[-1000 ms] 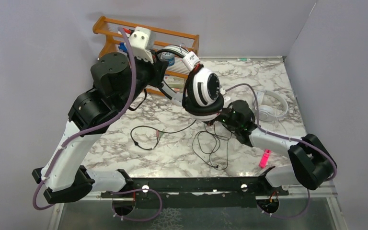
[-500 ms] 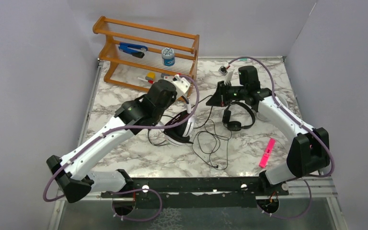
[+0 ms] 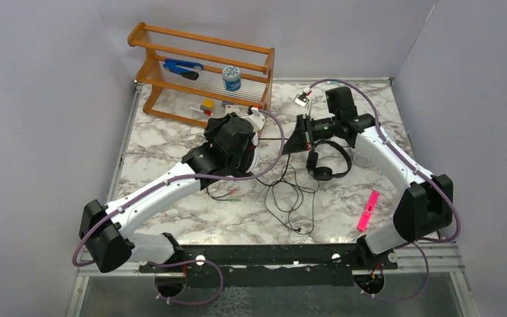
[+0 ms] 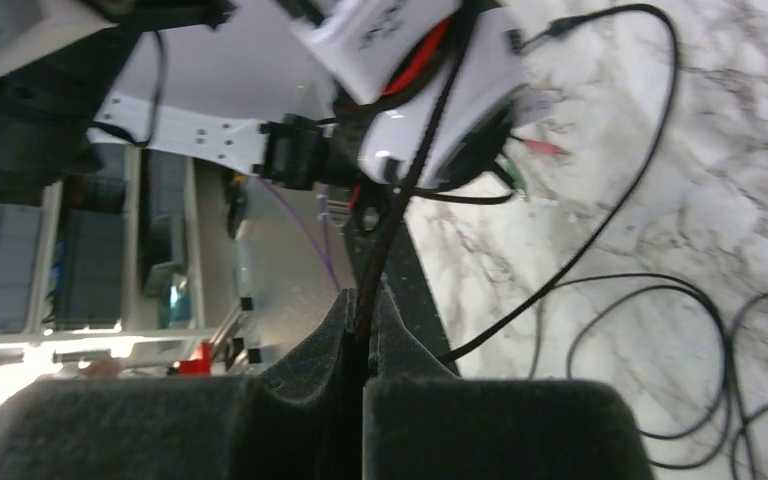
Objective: Wrap the headphones
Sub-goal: Wrap the headphones cable around the headphones.
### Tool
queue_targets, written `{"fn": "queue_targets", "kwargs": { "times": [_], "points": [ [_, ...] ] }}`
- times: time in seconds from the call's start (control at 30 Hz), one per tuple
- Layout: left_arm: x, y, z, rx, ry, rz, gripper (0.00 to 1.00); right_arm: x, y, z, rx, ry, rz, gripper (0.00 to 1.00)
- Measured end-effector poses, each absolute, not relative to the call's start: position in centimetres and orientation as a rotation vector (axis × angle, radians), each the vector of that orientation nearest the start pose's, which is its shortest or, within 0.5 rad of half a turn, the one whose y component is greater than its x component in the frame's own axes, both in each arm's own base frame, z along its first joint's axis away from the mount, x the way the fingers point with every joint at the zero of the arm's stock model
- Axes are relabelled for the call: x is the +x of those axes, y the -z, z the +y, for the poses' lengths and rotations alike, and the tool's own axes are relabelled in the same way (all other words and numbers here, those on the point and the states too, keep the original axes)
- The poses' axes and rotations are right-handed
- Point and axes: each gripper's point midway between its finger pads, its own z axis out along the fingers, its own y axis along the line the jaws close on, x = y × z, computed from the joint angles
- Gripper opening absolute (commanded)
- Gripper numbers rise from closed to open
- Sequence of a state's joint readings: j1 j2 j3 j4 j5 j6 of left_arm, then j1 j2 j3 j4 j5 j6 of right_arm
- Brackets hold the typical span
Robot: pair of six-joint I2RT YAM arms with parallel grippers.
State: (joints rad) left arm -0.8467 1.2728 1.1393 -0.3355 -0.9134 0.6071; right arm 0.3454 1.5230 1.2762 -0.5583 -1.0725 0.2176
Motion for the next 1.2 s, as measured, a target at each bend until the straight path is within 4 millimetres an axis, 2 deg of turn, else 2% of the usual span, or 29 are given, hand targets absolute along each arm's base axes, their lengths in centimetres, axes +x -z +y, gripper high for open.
{"fn": "queue_targets", "kwargs": {
  "times": [0.07, 0.17, 0.3, 0.5, 0.6, 0.67, 0.83, 0.97, 1.03, 1.2],
  "points": [
    [33.2, -29.2, -13.9, 0.784, -0.794, 1.735, 0.0, 25.3, -25.2, 26.8, -0.679, -1.619, 2.188, 0.0],
    [34.3, -29.3, -15.0, 0.725, -0.809, 1.723, 0.0, 24.0, -27.2, 27.9, -0.671, -1.708, 2.131, 0.03],
    [35.6, -30.4, -16.2, 0.605, -0.782, 1.727, 0.0, 22.1, -29.0, 29.9, -0.645, -1.797, 2.062, 0.07],
    [36.4, -33.6, -17.7, 0.321, -0.595, 1.745, 0.0, 21.2, -30.8, 33.6, -0.59, -1.798, 1.99, 0.14],
    [36.4, -34.3, -18.6, 0.213, -0.45, 1.754, 0.0, 21.1, -31.6, 34.6, -0.578, -1.774, 1.964, 0.23],
    [36.4, -34.1, -19.2, 0.151, -0.358, 1.764, 0.0, 21.1, -32.4, 34.8, -0.573, -1.75, 1.942, 0.26],
    [36.3, -33.7, -20.4, 0.029, -0.178, 1.787, 0.0, 21.3, -33.9, 34.1, -0.588, -1.642, 1.917, 0.44],
    [35.8, -34.3, -20.6, -0.053, -0.058, 1.79, 0.0, 21.5, -34.6, 33.2, -0.617, -1.529, 1.92, 0.67],
    [35.6, -34.8, -20.2, -0.094, -0.025, 1.782, 0.0, 21.7, -34.9, 32.5, -0.629, -1.453, 1.916, 0.75],
    [34.9, -37.2, -19.0, -0.182, 0.067, 1.739, 0.0, 21.4, -36.4, 30.6, -0.678, -1.286, 1.891, 0.8]
  ]
}}
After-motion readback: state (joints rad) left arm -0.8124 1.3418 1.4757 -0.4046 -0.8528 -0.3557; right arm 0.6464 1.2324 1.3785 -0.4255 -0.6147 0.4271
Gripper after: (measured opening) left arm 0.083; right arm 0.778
